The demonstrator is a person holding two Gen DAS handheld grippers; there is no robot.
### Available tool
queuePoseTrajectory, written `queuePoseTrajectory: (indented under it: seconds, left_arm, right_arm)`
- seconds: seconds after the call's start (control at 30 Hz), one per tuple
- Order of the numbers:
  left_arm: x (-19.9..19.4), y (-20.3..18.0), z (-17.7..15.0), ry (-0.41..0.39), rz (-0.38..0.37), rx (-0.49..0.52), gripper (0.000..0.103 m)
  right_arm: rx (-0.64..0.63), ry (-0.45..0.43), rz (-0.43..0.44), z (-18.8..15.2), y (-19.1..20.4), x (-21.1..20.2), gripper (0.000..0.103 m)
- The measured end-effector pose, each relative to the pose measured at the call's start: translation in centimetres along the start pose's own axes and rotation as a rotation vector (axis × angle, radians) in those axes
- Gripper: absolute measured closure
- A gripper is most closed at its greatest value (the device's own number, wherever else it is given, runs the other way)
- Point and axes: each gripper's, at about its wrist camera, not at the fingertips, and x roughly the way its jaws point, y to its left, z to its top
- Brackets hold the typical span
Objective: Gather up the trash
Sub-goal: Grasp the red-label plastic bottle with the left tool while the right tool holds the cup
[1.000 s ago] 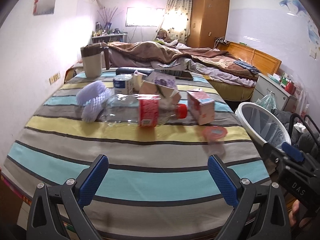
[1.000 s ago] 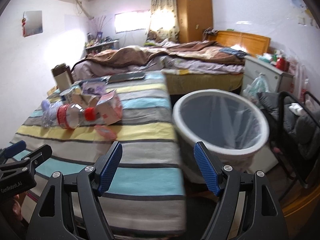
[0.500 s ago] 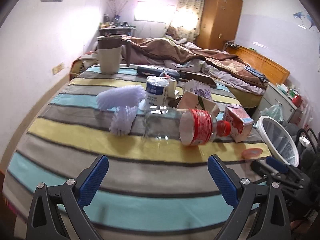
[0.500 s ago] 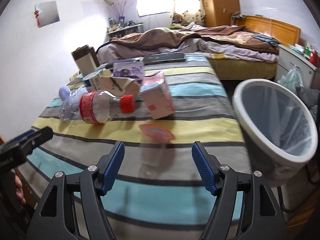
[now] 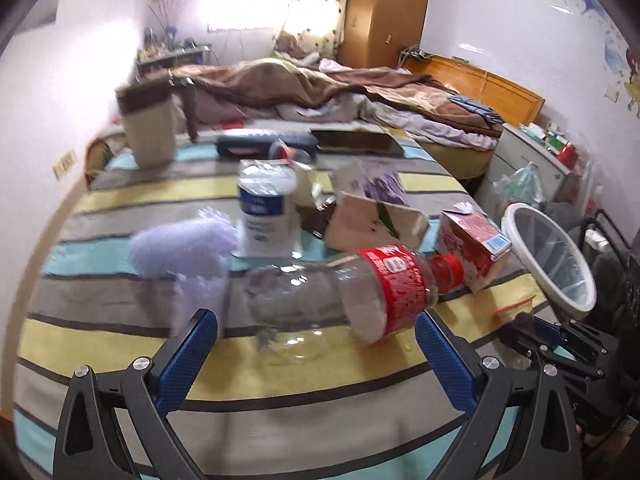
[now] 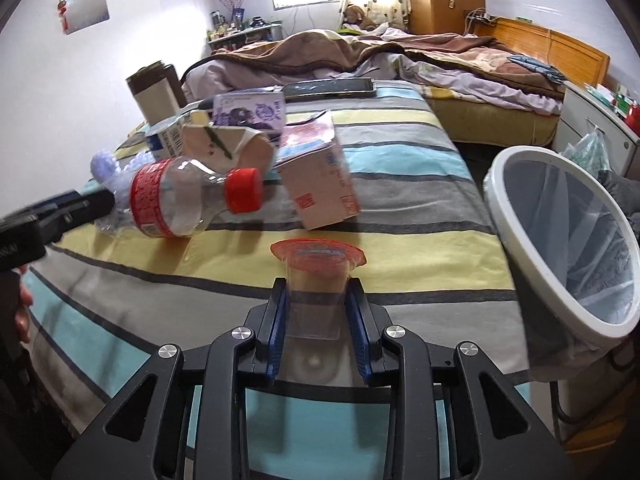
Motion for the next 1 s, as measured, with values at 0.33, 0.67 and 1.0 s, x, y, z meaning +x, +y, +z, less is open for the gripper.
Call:
queuePoseTrajectory:
  seconds: [0.33,0.67,1.0]
  left_arm:
    - [0.3,-4.1,-2.3,0.064,-0.152,0.051,0.004]
    - [-3.7,-6.5,-0.9,-0.023,-0.157,0.167,0.004]
    - [1.3,-7.6,2.0,0.11,-0.123,0.299,0.005]
  right_arm:
    - [0.022,-0.032,-0.025,-0.1,-1.2,-1.2,0.072]
    - [0.038,-0.033,-0.013,0.1,-2.2,-1.0,0.072]
    - [0.055,-0.043,-0.014,0.2,-3.2,-1.2,0.072]
